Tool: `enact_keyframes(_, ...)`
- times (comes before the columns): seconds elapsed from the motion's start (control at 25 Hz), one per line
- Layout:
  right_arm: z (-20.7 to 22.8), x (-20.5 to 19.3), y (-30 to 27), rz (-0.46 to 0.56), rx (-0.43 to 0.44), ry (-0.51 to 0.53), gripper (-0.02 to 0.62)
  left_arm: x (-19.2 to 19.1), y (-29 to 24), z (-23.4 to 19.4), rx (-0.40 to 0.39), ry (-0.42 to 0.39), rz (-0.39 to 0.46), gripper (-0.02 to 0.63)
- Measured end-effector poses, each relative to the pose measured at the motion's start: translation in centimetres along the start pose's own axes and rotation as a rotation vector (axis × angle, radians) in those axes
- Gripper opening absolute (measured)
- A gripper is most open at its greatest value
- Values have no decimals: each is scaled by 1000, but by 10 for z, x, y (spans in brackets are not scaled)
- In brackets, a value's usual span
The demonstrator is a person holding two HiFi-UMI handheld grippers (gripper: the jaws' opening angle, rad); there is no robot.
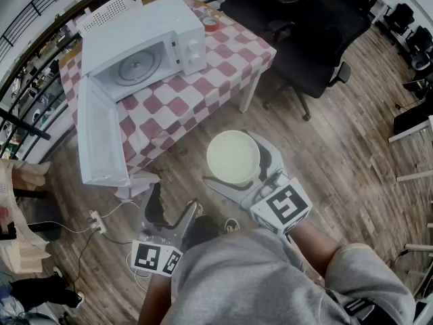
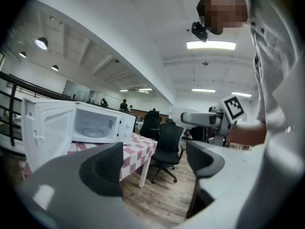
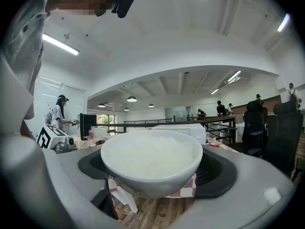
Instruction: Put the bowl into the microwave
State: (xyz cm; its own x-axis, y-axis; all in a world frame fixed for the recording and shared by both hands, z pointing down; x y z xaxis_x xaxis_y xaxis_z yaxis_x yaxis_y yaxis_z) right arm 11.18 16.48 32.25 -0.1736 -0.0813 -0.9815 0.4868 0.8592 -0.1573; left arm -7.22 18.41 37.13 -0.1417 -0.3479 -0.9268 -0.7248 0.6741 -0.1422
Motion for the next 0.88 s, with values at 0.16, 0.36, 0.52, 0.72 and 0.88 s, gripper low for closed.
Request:
enact_keyframes(0.16,-17,8,10,17,-3,11,523,-3,16,4,-9,-10,0,416)
enact_keyframes(0.36,-42,16,13,-1,-32,15,522,3,36,-2,-38,-17,13,414)
enact_keyframes(0.52,-56,21,12,0,-46,12,522,10,48,-10,-49,-32,15,413)
enact_keyframes(0.72,-67,21,10,-11,-45,10,522,14,63,-17,-38,-40,28,413)
enact_keyframes(0.88,-76,24,9,-4,-49,10,520,17,75,-21,-30,-33,43,411)
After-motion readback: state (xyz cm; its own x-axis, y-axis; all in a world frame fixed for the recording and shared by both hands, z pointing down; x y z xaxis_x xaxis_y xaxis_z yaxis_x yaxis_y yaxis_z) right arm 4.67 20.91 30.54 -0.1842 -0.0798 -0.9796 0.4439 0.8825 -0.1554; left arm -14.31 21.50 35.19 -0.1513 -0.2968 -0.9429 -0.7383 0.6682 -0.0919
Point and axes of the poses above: the fingertips, and each gripper's own axes: y backward along the fingers, z to its right, x out of its top, the point moved 5 cm from there along y, backward along the fingers, and after that the axes turned 10 degrees about y, right-handed, at the moved point
